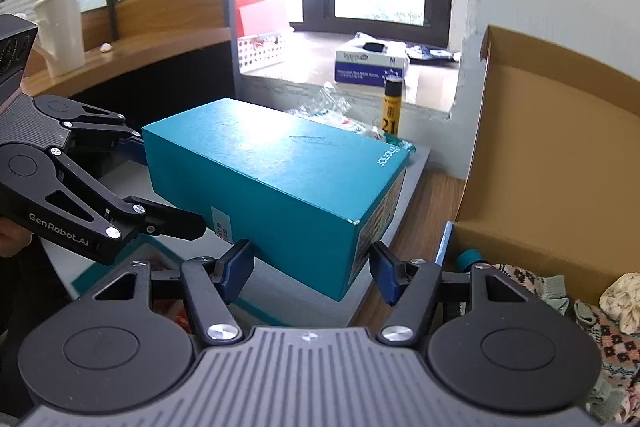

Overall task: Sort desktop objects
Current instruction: 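Carry the large teal box with the left tool onto the open teal box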

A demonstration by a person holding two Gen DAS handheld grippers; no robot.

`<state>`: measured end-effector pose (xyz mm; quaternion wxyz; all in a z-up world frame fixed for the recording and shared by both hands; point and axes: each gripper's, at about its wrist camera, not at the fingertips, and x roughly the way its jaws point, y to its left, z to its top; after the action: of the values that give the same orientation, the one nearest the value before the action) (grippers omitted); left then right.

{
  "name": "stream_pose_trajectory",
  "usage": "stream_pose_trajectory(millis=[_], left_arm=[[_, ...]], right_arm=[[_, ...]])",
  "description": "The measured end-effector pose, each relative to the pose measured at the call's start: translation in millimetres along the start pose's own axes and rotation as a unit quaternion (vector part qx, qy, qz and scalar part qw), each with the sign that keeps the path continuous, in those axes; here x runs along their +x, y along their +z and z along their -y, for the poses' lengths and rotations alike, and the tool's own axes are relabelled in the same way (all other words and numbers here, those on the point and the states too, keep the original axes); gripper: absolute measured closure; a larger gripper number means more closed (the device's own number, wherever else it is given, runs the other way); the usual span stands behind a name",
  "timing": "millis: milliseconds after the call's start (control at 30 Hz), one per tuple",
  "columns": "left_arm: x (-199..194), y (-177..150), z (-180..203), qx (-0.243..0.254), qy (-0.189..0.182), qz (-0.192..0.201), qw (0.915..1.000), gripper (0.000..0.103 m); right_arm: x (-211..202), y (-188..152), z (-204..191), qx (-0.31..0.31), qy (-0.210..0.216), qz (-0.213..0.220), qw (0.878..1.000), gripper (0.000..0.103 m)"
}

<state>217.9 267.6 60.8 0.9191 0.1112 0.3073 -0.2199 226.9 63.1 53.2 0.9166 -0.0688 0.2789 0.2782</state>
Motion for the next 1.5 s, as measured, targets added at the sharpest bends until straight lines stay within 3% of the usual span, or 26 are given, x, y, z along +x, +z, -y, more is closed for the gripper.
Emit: stream_pose_trajectory(millis=[400,1067,1500], left_arm=[[-48.7,-28.2,27.6,0.007,0.018,0.01,0.9998,0.029],[-44.3,-68.0,19.6,-0.042,-0.006,-0.025,0.9988,0.029],[-48.7,-71.1,37.2,-0.015,-0.007,-0.021,0.9996,0.026]], right_arm=[[-41.7,-21.0,-36.7,-0.017,0.009,0.004,1.0,0.033],[-34.3,-36.9,-68.6,-0.043,-0.003,-0.033,0.998,0.032],[-37.7,-47.0,-64.6,-0.04,-0.01,-0.036,0.998,0.028]])
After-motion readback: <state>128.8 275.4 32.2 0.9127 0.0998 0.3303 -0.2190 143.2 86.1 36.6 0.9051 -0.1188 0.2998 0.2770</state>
